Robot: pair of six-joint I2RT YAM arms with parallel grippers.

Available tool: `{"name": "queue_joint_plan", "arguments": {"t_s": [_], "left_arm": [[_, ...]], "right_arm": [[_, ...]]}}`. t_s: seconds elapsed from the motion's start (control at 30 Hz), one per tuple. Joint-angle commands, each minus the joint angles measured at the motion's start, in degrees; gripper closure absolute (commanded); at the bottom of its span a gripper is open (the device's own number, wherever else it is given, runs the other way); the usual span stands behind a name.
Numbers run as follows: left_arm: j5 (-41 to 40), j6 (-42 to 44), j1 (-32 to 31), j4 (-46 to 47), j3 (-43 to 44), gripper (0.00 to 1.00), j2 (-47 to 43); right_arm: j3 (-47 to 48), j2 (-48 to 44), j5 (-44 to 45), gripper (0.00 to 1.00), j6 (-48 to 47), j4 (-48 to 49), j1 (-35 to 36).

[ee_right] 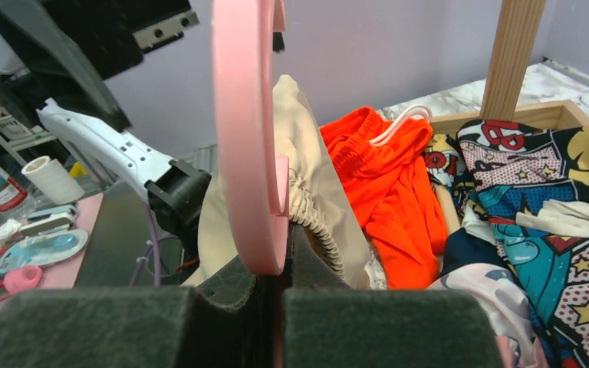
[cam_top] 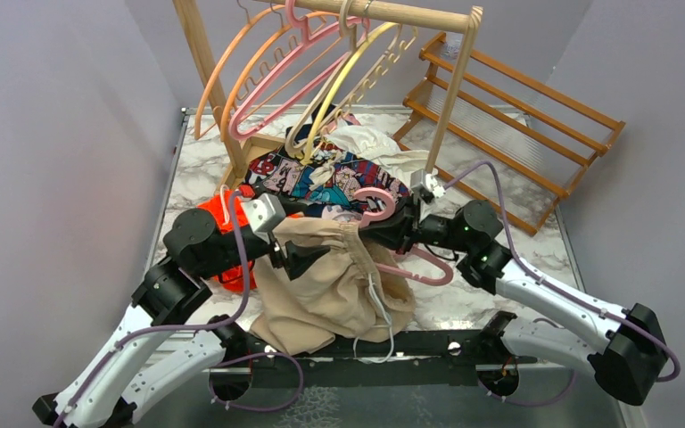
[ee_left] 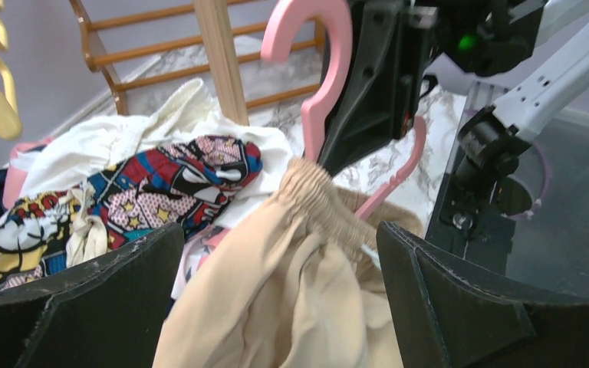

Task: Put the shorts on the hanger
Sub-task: Hang the shorts on the hanger.

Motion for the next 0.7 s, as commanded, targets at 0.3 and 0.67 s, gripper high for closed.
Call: {"name": "queue_joint_plan", "arguments": {"t_s": [0.3,0.67], "left_arm": [[8.61,9.12,0.0,-0.92,-0.03,0.02,7.43],[19.42,9.81,-0.01,-2.58,1.84,0.27,11.65]], "right_arm": [[-5.18,-4.85,-17.85,0.99,5.6,8.12,-5.32],[-5.94,-4.89,-17.61,0.99,5.98,8.84,-5.31]]}}
